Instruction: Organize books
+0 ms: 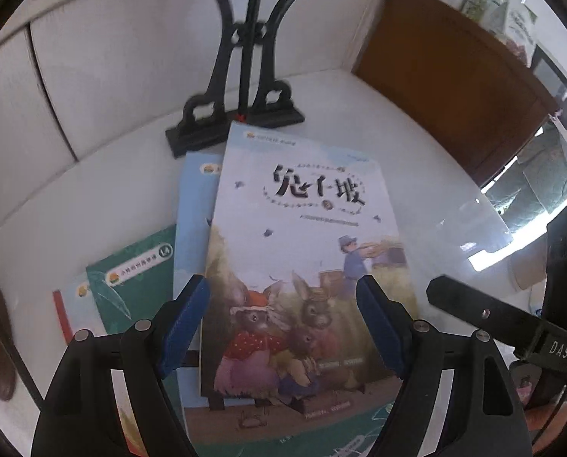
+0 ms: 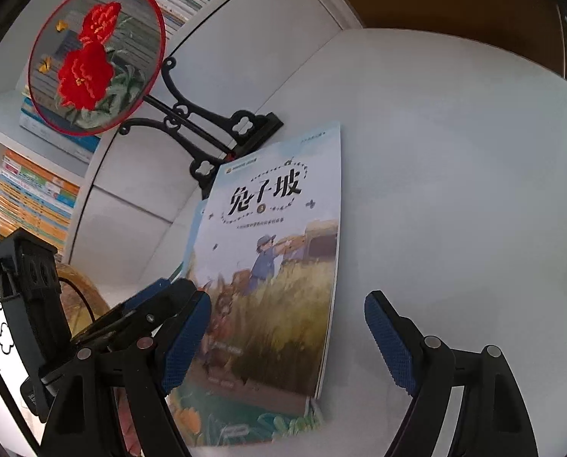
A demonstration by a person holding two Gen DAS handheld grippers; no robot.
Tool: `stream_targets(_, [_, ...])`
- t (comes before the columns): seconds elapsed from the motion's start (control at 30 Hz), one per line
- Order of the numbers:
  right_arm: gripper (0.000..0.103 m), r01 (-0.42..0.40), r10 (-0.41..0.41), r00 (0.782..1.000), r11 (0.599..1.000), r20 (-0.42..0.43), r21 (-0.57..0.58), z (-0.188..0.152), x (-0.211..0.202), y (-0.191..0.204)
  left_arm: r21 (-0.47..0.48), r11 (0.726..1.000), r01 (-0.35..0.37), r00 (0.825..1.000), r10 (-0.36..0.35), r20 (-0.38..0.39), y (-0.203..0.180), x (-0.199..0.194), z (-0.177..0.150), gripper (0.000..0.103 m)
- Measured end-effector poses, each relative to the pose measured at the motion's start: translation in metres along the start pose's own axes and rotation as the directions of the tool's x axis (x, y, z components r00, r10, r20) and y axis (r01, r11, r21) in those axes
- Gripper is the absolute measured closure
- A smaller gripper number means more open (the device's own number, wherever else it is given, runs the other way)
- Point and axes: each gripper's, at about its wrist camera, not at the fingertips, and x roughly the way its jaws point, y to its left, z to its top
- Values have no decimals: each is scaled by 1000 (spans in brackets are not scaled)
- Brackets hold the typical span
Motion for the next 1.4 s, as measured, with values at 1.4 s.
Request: stream_targets(1.4, [17,-22,22,998,1000,-51,-7,-1,16,-11,10,999,31,999,-31,-11,13,11,18,23])
